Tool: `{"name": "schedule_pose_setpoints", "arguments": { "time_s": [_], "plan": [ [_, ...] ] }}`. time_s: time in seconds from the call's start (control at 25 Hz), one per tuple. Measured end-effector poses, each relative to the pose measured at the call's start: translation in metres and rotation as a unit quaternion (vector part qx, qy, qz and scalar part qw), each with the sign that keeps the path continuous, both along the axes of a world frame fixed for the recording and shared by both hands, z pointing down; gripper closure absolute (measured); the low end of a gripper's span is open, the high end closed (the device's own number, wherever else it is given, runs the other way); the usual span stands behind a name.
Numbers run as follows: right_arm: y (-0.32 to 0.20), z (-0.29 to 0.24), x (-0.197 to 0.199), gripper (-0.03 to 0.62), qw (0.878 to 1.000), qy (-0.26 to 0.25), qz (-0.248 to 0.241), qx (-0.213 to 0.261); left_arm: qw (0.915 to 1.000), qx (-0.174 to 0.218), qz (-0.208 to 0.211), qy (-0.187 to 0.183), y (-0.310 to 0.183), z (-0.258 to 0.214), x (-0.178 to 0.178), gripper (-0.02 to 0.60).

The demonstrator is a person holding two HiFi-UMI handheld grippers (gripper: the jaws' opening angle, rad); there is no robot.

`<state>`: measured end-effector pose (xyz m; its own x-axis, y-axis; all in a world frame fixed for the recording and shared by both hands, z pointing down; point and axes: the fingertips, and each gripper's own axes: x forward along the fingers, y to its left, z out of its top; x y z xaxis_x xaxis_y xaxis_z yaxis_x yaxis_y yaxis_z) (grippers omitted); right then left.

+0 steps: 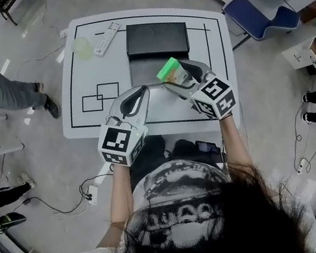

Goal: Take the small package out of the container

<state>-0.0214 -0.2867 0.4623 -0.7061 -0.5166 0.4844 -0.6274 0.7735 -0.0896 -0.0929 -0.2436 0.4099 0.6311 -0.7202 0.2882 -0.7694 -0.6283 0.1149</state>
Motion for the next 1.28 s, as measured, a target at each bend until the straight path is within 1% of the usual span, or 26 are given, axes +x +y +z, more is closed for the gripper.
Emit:
{"name": "schedule_pose_setpoints", "arguments": {
  "time_s": [0.32, 0.52, 0.76, 0.88, 1.0, 1.28],
  "plan": [
    [0.056, -0.013, 0.045, 0.256, 1.000, -0.029, 0.010, 0.005, 0.9999, 0.006, -0.001, -0.011, 0.037, -0.004, 0.043, 0.581],
    [0.087, -0.017, 0.072, 0.256, 0.999, -0.038, 0.005, 0.011, 0.9997, 0.012, -0.010, -0.018, 0.061, -0.008, 0.067, 0.581],
    [0.131, -0.014, 0.106, 0.256, 0.999, -0.044, -0.005, 0.013, 0.9995, 0.018, -0.022, -0.012, 0.103, -0.010, 0.103, 0.581],
    [0.154, -0.011, 0.117, 0.256, 0.999, -0.048, -0.014, 0.013, 0.9994, 0.019, -0.028, -0.009, 0.126, -0.009, 0.118, 0.581],
    [0.174, -0.010, 0.125, 0.256, 0.998, -0.052, -0.022, 0.012, 0.9991, 0.019, -0.033, -0.016, 0.147, -0.008, 0.130, 0.581],
    [0.200, -0.016, 0.130, 0.256, 0.997, -0.064, -0.028, 0.016, 0.9987, 0.025, -0.037, -0.024, 0.177, -0.015, 0.140, 0.581]
  ]
}}
